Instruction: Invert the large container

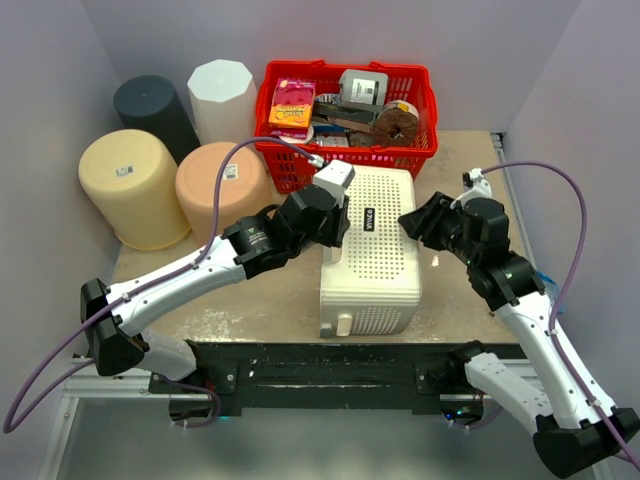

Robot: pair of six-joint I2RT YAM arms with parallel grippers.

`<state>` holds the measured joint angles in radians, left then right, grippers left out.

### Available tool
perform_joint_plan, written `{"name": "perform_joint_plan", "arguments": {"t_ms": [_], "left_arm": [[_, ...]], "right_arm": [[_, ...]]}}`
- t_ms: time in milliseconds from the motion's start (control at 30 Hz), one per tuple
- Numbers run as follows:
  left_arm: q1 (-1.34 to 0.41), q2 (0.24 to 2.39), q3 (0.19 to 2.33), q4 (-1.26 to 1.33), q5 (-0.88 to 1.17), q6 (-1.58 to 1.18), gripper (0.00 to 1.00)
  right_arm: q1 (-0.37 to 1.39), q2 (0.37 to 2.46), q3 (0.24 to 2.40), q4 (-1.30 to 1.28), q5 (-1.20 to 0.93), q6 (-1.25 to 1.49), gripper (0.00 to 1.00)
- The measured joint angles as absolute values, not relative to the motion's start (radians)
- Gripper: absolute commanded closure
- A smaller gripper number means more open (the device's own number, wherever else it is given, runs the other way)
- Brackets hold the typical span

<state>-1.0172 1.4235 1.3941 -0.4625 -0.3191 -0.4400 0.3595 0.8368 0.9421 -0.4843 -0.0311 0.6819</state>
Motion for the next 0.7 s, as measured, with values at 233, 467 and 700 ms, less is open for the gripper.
{"name": "perform_joint_plan", "arguments": {"t_ms": [233, 467, 700], "left_arm": [[-1.012, 1.405, 1.385, -0.469, -0.342, -0.425, 0.8], [-1.007, 1.4, 1.382, -0.476, -0.363, -0.422, 0.8], [-1.007, 1.393, 1.38, -0.48, -0.371, -0.414, 0.8]], "right_arm": [[0.356, 0.845, 0.942, -0.456, -0.074, 0.68, 0.65], [0.351, 0.876, 0.942, -0.419, -0.109, 0.679, 0.65], [0.349, 0.877, 0.943, -0.414, -0.127, 0.678, 0.66]]}}
